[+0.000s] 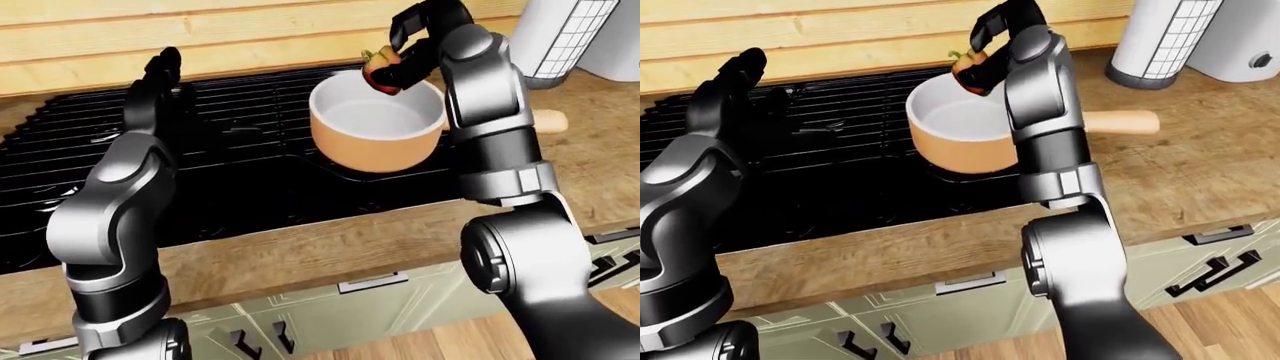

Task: Pick the bell pepper from the plate and place it in the pan.

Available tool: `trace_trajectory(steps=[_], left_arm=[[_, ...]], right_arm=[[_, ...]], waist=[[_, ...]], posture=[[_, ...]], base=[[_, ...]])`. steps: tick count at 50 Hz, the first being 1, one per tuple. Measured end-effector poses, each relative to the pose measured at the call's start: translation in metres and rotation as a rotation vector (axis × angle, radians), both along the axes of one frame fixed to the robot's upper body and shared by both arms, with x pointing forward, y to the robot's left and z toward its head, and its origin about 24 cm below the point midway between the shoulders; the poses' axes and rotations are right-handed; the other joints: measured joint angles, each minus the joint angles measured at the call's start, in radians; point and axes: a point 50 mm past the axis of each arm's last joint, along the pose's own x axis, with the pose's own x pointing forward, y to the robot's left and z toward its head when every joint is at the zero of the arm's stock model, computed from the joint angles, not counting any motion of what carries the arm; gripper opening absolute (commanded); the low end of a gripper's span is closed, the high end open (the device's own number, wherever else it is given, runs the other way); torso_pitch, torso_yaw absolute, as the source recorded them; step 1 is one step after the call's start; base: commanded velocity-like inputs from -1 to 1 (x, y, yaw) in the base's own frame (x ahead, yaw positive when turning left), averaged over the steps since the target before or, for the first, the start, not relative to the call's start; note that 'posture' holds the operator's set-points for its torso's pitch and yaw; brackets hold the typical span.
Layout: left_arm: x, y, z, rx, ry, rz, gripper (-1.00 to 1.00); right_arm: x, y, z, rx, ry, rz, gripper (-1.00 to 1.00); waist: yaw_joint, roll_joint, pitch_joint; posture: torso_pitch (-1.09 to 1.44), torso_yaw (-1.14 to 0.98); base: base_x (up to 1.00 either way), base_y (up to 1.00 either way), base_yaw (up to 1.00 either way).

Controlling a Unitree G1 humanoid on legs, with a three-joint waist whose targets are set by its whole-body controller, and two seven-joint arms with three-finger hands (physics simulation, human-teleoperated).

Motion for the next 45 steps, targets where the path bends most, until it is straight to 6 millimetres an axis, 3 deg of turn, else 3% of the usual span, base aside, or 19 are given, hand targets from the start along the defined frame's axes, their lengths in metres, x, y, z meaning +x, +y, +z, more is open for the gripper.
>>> trace_trajectory(steps=[5,9,11,13,15,17,20,22,27,31,37,42,45], left_arm=[[0.001,0.000,-0.002,0.000,0.007,-0.001,1.00],[0.001,0.002,-0.006,-0.001,0.029,0.006,1.00],[0.000,0.004,-0.003,-0.002,0.019,0.019,1.00],[-0.003,0.005,0.007,0.003,-0.028,0.028,1.00],[-0.005,0.003,0.017,0.007,-0.081,0.023,1.00],[-0.003,-0.002,0.008,0.002,-0.055,-0.002,1.00],[0.005,-0.009,-0.014,0.001,0.068,-0.043,1.00],[0.005,-0.007,-0.014,-0.001,0.073,-0.039,1.00],[0.000,-0.002,0.007,-0.008,-0.039,-0.004,1.00],[0.000,0.000,0.003,-0.002,-0.012,0.009,1.00],[0.001,-0.001,-0.006,-0.004,0.015,-0.001,1.00],[0.000,-0.002,-0.002,0.005,-0.001,-0.009,1.00],[0.001,-0.002,-0.001,0.000,-0.003,-0.005,1.00]], right_arm=[[-0.003,0.000,0.008,0.020,-0.037,-0.001,-1.00],[0.000,0.003,-0.002,0.020,0.003,0.009,-1.00],[-0.001,0.006,0.000,0.019,-0.002,0.021,-1.00],[-0.005,0.007,0.014,0.019,-0.053,0.032,-1.00],[-0.010,0.006,0.028,0.019,-0.119,0.030,-1.00],[-0.008,0.000,0.023,0.020,-0.116,0.012,-1.00],[0.001,-0.011,-0.008,0.027,0.018,-0.040,-1.00],[0.002,-0.012,-0.015,0.029,0.055,-0.050,-1.00],[-0.006,-0.002,0.015,0.021,-0.068,-0.011,-1.00],[-0.004,0.007,0.009,0.013,-0.047,0.031,-1.00],[-0.001,-0.004,-0.005,0.027,0.006,-0.016,-1.00],[-0.007,-0.005,0.014,0.026,-0.066,-0.020,-1.00],[-0.007,-0.003,0.015,0.023,-0.072,-0.009,-1.00]], waist=[[0.000,-0.003,-0.002],[0.010,-0.009,0.029],[0.018,-0.001,0.009],[0.021,-0.011,-0.008],[0.020,-0.042,-0.008],[0.003,-0.027,0.005],[-0.012,-0.024,0.021],[-0.013,-0.005,0.021],[-0.011,0.047,-0.004],[0.000,0.036,-0.006],[-0.001,0.022,-0.002],[-0.006,0.021,-0.005],[-0.010,0.019,-0.003]], posture=[[0.00,0.00],[0.00,0.00],[0.00,0.00],[0.00,0.00],[0.00,0.00],[0.00,0.00],[0.00,0.00],[0.00,0.00],[0.00,0.00],[0.00,0.00],[0.00,0.00],[0.00,0.00],[0.00,0.00]], base=[[0.06,0.00,0.00],[0.71,-0.27,0.00],[0.45,-0.10,0.00],[0.00,0.00,0.00],[0.00,0.00,0.00],[0.19,-0.01,0.00],[0.48,-0.04,0.00],[0.39,0.00,0.00],[0.00,0.00,0.00],[0.00,0.00,0.00],[0.07,0.00,0.00],[0.00,0.00,0.00],[0.00,0.00,0.00]])
